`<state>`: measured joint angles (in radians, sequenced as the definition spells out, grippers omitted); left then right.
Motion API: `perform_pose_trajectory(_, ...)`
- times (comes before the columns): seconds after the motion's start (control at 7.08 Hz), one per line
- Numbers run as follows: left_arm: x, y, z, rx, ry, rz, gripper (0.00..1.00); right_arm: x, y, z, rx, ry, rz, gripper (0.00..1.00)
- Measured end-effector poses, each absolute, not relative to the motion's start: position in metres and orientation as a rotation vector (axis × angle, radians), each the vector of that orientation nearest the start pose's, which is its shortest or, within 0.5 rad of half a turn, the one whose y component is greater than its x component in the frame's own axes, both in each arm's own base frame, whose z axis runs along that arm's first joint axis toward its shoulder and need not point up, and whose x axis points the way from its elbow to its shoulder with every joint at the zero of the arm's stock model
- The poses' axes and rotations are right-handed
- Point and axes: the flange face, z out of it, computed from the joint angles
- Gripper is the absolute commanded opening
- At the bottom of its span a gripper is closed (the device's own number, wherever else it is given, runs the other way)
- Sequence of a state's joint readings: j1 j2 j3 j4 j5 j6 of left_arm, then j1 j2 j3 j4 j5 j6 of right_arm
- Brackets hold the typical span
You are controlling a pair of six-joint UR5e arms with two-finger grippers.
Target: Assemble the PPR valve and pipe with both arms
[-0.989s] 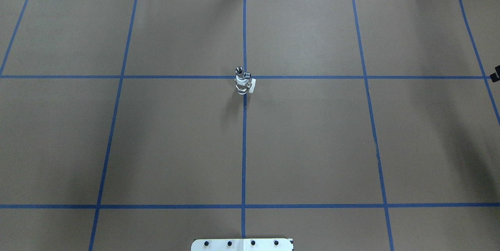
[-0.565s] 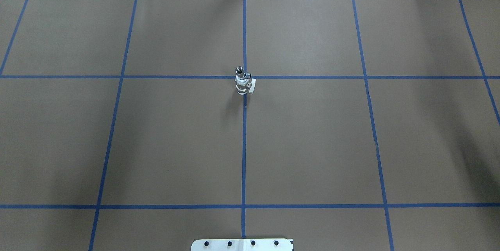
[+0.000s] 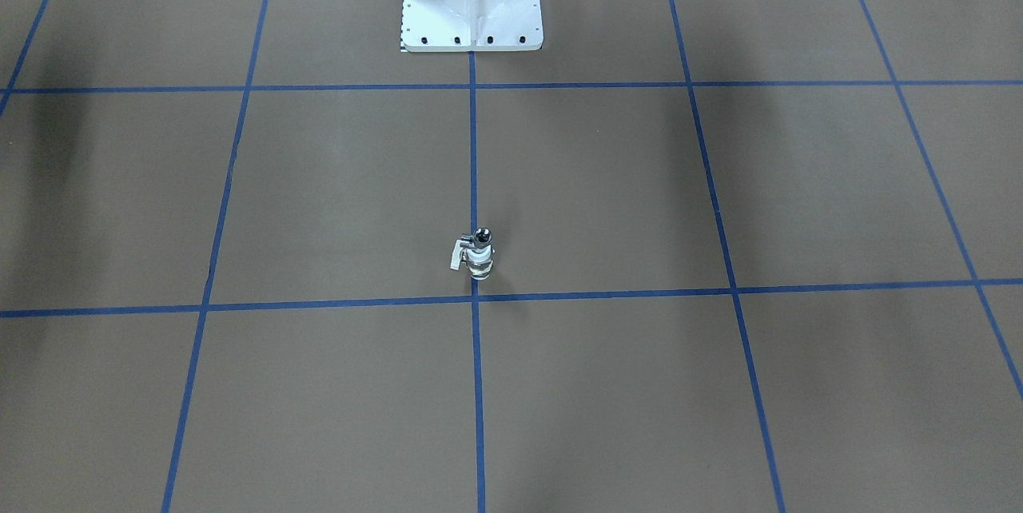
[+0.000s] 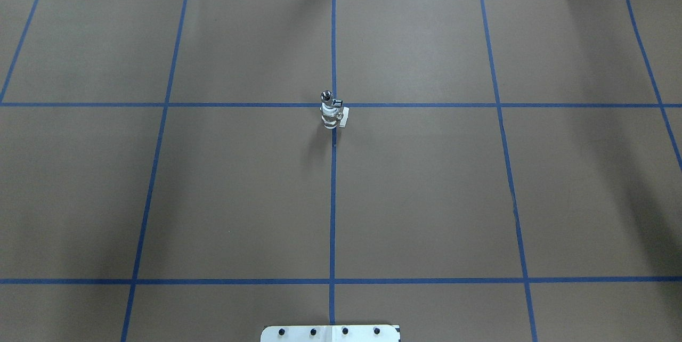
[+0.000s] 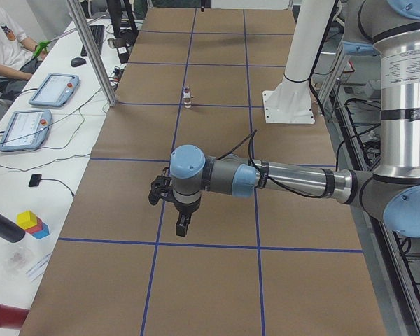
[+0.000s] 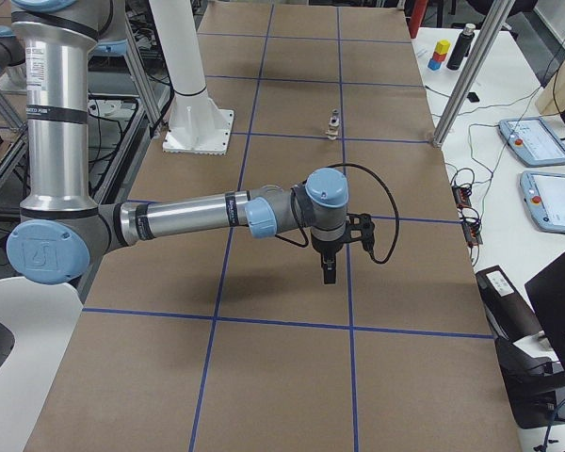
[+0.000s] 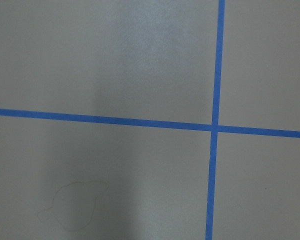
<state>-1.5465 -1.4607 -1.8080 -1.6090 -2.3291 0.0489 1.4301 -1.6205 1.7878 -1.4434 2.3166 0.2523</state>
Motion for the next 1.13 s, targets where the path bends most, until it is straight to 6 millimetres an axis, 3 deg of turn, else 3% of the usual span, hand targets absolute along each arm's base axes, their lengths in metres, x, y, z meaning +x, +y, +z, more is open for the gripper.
perform_pose_trajectory(0.56,-0.055,-0.45,0.56,0.223,0.746,0.152,0.99,-0.003,-0.481,0.565,0.117,-0.824,-0.009,1.0)
perform_pose_trajectory(1.13,-0.054,-0.45,0.56,0.223,0.751,0.152,1.0,0.0,-0.465,0.581,0.096,-0.81,-0.002,1.0)
